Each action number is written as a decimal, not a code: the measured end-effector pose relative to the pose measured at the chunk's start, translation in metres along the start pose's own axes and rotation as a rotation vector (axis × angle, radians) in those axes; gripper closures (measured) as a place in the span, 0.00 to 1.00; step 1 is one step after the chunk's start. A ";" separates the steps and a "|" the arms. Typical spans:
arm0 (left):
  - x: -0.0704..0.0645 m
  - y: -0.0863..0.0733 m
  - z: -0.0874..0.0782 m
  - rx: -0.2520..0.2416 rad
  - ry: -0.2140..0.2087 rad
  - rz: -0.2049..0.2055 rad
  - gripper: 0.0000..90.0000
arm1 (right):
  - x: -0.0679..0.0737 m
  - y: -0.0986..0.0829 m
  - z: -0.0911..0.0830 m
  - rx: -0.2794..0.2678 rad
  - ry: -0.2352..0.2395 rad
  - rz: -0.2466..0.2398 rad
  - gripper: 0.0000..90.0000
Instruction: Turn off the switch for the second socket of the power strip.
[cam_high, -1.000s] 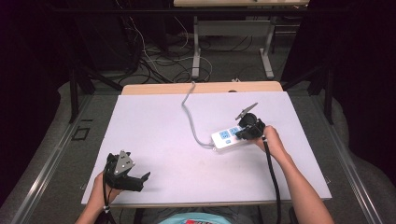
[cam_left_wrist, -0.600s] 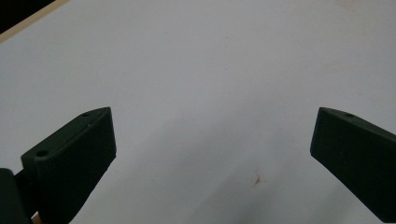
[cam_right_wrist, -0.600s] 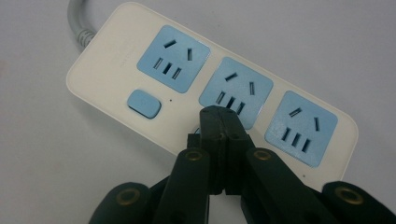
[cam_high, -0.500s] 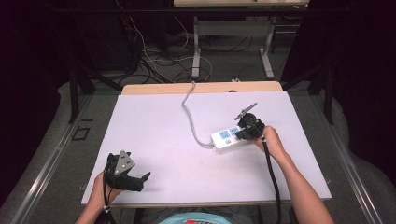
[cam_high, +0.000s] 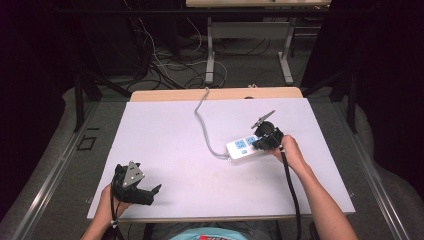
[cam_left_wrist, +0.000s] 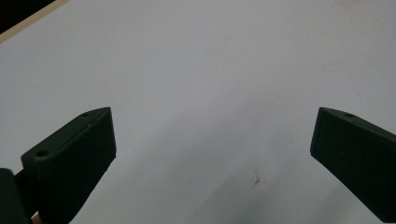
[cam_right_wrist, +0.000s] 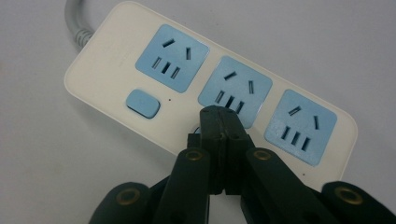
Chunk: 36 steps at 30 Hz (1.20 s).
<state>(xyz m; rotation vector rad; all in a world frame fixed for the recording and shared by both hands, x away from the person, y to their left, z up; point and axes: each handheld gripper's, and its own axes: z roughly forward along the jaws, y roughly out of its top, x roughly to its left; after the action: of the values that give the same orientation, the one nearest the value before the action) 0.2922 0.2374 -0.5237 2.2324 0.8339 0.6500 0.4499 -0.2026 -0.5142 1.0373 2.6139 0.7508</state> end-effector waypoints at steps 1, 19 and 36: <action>0.000 0.000 0.000 -0.001 0.003 -0.001 0.00 | -0.001 0.002 -0.005 0.092 -0.031 -0.020 1.00; 0.001 -0.001 0.000 0.001 0.004 -0.006 0.00 | 0.003 0.000 -0.004 0.041 -0.049 -0.022 1.00; 0.001 0.000 0.001 0.003 -0.001 -0.006 0.00 | 0.004 0.000 -0.003 0.034 -0.044 -0.018 1.00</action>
<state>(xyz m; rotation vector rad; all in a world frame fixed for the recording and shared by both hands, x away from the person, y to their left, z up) 0.2931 0.2376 -0.5243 2.2317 0.8407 0.6459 0.4463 -0.2006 -0.5120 1.0264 2.6035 0.6743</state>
